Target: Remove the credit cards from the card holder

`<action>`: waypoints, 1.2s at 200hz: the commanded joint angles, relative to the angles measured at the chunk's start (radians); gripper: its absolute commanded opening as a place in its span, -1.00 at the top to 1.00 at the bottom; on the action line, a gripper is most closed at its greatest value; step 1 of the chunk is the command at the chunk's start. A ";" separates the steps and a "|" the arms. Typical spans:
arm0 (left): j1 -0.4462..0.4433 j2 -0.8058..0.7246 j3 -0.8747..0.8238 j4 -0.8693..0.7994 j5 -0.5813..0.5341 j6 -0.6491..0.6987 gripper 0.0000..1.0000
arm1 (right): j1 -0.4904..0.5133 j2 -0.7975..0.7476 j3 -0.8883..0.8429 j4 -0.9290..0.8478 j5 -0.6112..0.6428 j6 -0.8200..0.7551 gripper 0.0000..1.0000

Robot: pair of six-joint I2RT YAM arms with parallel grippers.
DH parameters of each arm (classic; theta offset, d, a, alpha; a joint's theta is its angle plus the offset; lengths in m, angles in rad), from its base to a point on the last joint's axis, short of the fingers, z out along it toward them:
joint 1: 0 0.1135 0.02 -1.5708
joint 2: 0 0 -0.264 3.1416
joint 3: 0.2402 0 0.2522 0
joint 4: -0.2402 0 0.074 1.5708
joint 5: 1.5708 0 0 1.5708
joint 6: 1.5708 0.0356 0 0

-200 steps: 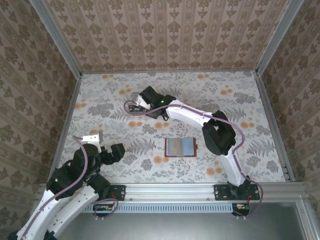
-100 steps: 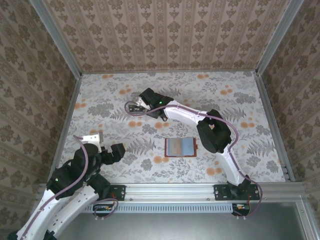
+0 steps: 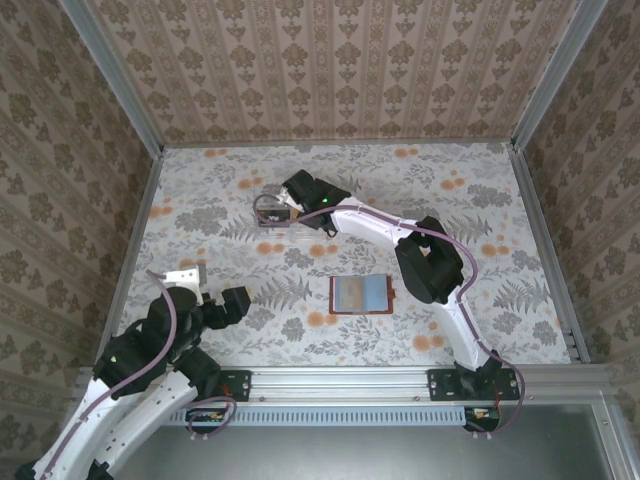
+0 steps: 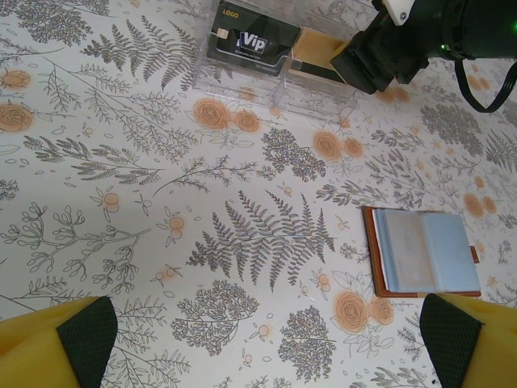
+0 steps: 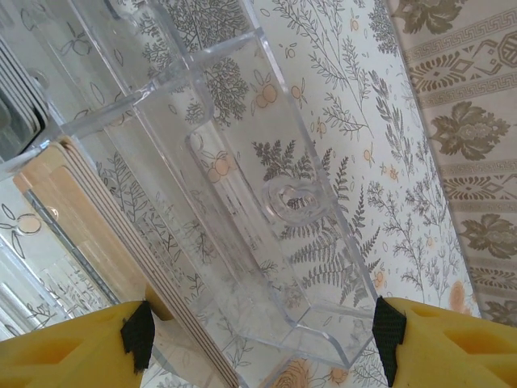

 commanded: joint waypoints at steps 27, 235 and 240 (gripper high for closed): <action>0.009 0.007 -0.001 0.012 0.001 0.004 -1.00 | -0.003 0.018 0.036 -0.007 0.015 0.019 -0.51; 0.005 0.341 -0.127 0.463 0.263 -0.015 -0.88 | 0.043 -0.726 -0.702 0.135 -0.180 0.728 -0.20; 0.003 0.363 -0.135 0.497 0.274 -0.023 -0.86 | 0.043 -0.750 -0.732 0.131 -0.181 0.757 -0.17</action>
